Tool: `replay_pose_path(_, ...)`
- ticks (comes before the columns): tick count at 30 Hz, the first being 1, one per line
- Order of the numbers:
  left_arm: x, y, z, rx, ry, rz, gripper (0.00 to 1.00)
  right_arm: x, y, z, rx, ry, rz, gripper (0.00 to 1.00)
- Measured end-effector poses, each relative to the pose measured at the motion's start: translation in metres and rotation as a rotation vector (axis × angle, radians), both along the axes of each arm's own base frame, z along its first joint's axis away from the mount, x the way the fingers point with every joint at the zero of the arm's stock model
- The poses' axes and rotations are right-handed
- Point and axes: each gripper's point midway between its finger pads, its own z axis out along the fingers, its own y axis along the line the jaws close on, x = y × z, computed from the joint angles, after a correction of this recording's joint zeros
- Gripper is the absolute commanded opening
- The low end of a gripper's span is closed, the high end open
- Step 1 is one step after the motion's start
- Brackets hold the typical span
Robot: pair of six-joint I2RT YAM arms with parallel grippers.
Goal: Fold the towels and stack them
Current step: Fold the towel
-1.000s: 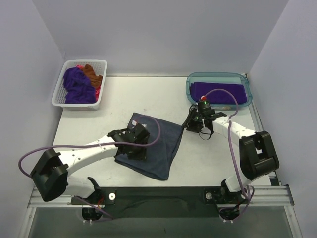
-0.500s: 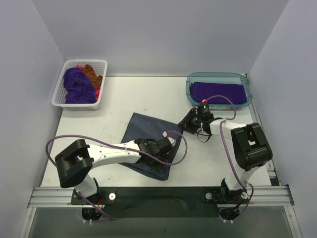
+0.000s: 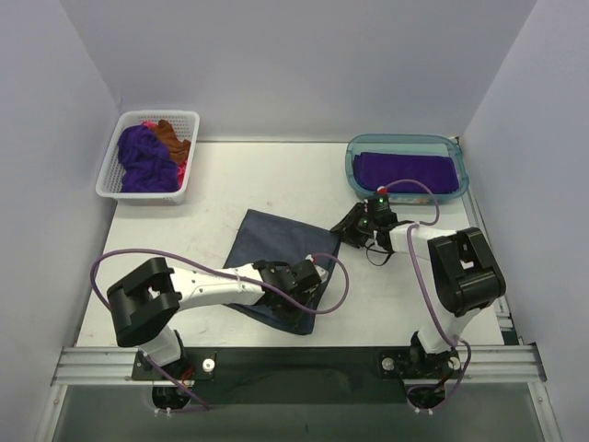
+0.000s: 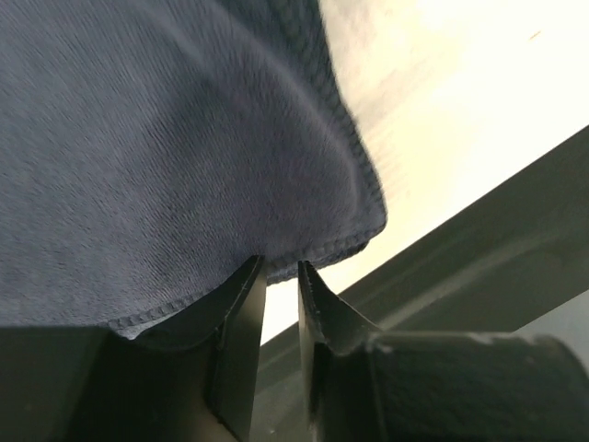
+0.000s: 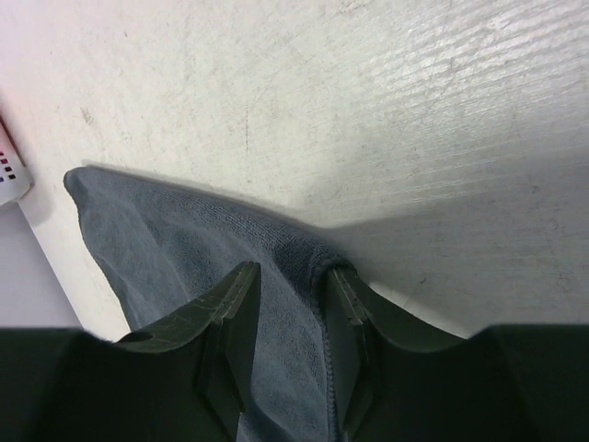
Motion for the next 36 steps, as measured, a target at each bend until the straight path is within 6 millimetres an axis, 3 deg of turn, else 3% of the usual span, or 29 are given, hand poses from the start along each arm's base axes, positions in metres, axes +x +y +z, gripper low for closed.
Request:
replay_pose_path(9, -0.016, 0.015, -0.014, 0.032, 0.066, -0.016, 0.2, 0.005, -0.009, -0.004, 0.002, 0.01, -0.031, 0.06)
replay_pose_path(18, -0.022, 0.019, -0.015, 0.015, 0.085, -0.012, 0.15, 0.011, -0.024, -0.009, 0.023, 0.035, -0.073, 0.04)
replay_pose_path(22, -0.023, 0.02, -0.012, 0.013, 0.085, -0.004, 0.27, 0.01, -0.024, -0.014, 0.038, 0.058, -0.068, 0.04)
replay_pose_path(24, -0.021, 0.024, -0.007, 0.016, 0.07, 0.009, 0.4, 0.011, -0.023, -0.013, 0.043, 0.057, -0.064, 0.05)
replay_pose_path(26, -0.018, 0.025, 0.003, 0.005, 0.042, 0.027, 0.52, 0.011, -0.022, -0.013, 0.046, 0.056, -0.061, 0.05)
replay_pose_path(29, -0.006, 0.017, 0.023, -0.034, -0.017, 0.063, 0.63, 0.012, -0.021, -0.012, 0.05, 0.054, -0.06, 0.09)
replay_pose_path(32, 0.007, 0.003, 0.044, -0.083, -0.089, 0.078, 0.64, 0.012, -0.021, -0.012, 0.055, 0.055, -0.059, 0.17)
replay_pose_path(36, 0.011, -0.016, 0.056, -0.098, -0.168, 0.025, 0.63, 0.011, -0.019, -0.011, 0.06, 0.053, -0.054, 0.19)
